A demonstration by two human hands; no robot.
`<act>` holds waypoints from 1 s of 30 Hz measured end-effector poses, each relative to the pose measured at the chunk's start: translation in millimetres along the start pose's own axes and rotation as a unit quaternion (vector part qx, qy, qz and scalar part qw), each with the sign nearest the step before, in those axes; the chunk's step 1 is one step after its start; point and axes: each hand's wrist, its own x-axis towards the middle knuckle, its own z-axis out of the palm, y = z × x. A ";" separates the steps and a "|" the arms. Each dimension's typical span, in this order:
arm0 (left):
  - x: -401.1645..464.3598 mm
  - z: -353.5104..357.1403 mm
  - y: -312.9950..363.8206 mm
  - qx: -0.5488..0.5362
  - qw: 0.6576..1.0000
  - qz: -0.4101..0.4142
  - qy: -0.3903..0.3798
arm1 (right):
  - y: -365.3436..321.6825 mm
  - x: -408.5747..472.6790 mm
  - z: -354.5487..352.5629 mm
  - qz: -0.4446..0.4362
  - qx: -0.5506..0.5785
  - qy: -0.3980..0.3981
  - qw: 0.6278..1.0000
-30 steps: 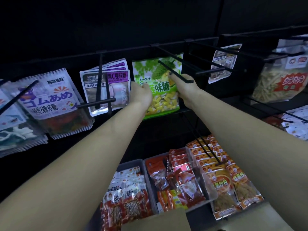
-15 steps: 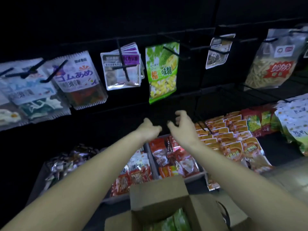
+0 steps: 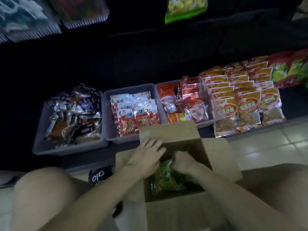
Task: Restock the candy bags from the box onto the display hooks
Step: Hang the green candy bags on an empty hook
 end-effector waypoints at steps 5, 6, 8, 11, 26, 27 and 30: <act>-13.3 30.7 -25.0 -0.028 0.999 0.019 0.000 | 30.0 53.4 40.8 0.092 -0.101 -0.113 0.984; -13.1 34.5 -26.9 -0.047 0.999 0.011 0.004 | 28.5 54.7 41.2 0.099 -0.107 -0.136 0.980; -10.6 40.6 -29.1 -0.066 0.998 0.001 0.015 | 29.9 61.0 46.8 0.111 -0.100 -0.169 0.974; -8.1 45.2 -32.2 -0.074 0.997 -0.001 0.022 | 34.5 66.8 57.7 0.123 -0.074 -0.167 0.975; -3.3 23.7 -31.8 -0.158 0.982 -0.027 -0.102 | 11.2 19.5 24.3 -0.030 -0.011 -0.033 0.999; -0.5 14.3 -30.4 -0.199 0.972 -0.042 -0.114 | 6.7 7.9 14.4 -0.050 -0.031 -0.027 0.998; 7.9 -15.6 -25.2 -0.320 0.940 -0.083 -0.086 | -6.4 -34.6 -21.6 -0.123 -0.066 0.015 0.990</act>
